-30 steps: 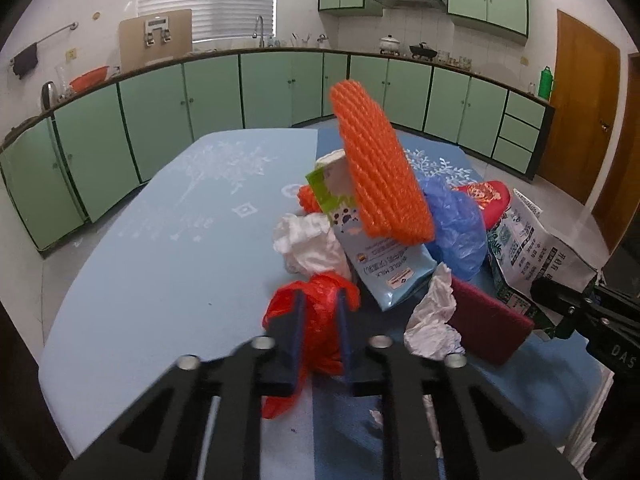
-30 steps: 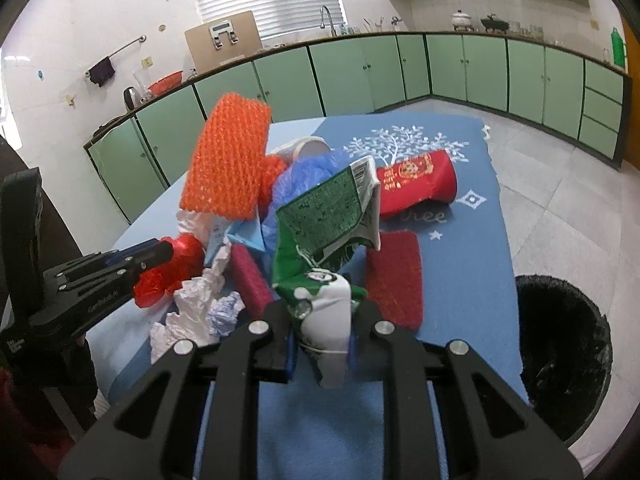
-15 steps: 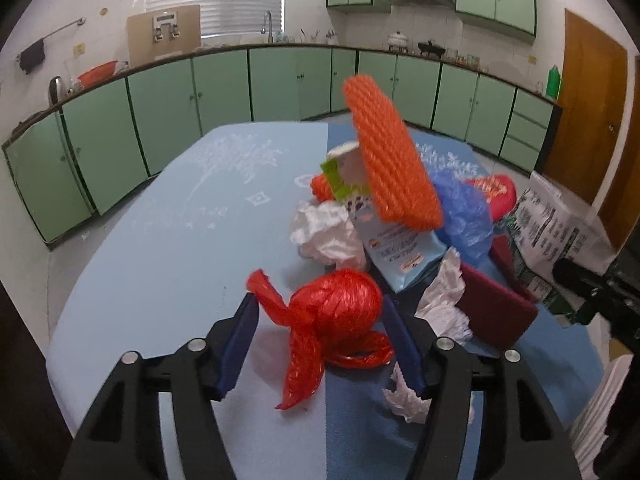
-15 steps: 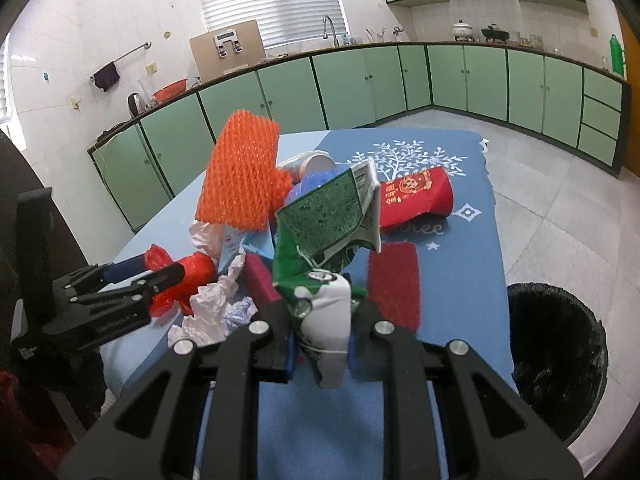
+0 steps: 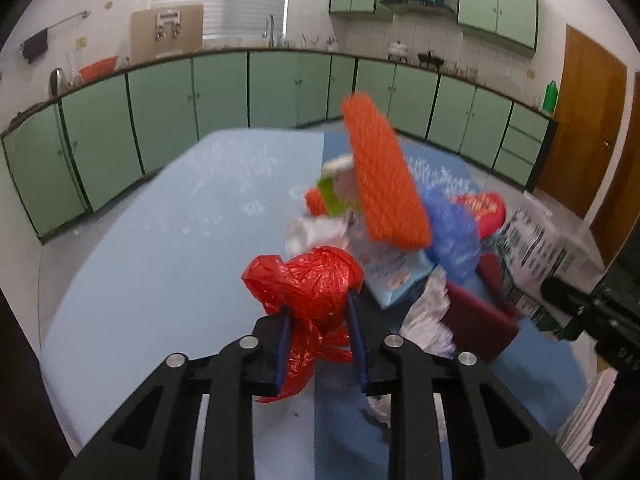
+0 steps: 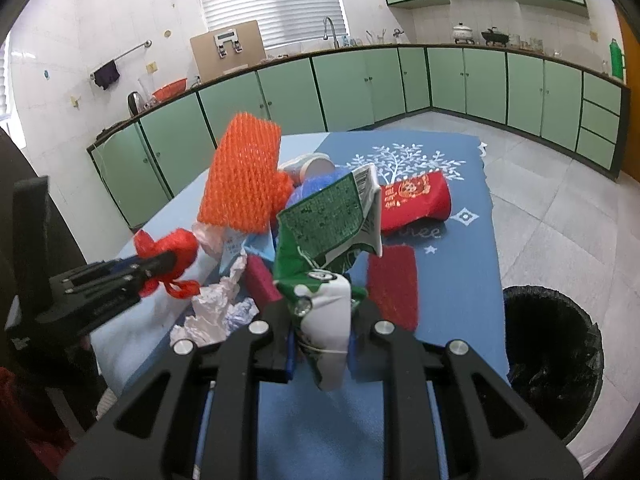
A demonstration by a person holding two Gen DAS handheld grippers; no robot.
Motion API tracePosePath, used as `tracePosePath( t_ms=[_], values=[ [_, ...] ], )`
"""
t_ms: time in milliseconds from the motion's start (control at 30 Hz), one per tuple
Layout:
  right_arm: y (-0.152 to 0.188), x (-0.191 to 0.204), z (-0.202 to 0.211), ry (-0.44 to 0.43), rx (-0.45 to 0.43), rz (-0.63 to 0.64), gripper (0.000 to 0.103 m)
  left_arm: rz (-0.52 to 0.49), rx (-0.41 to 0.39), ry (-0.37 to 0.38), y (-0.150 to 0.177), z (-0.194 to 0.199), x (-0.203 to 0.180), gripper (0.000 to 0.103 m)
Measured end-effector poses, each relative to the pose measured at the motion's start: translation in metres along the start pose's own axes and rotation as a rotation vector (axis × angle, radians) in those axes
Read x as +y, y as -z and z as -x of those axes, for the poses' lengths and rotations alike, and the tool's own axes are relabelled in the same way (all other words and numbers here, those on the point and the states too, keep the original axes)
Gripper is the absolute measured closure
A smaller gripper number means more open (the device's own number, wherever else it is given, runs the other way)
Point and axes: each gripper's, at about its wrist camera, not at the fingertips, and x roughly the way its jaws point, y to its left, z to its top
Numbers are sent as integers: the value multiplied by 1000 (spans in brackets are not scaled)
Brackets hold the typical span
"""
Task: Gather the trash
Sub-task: 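Carry the wrapper and red bag to the black bin and release both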
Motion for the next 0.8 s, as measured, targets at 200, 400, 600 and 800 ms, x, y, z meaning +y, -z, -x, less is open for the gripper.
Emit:
tracePosePath(
  t_ms=[200, 400, 600, 800],
  values=[
    [-8, -5, 20, 7, -39, -14, 86, -30, -79, 46, -22, 26, -16, 78],
    [-11, -24, 39, 56, -69, -42, 86, -93, -108, 138, -38, 28, -54, 78],
    [-10, -60, 58, 142, -97, -95, 86, -177, -122, 249, -50, 16, -108, 78],
    [-4, -107, 77, 247, -114, -148, 86, -241, -105, 371, -56, -4, -170, 78]
  ],
)
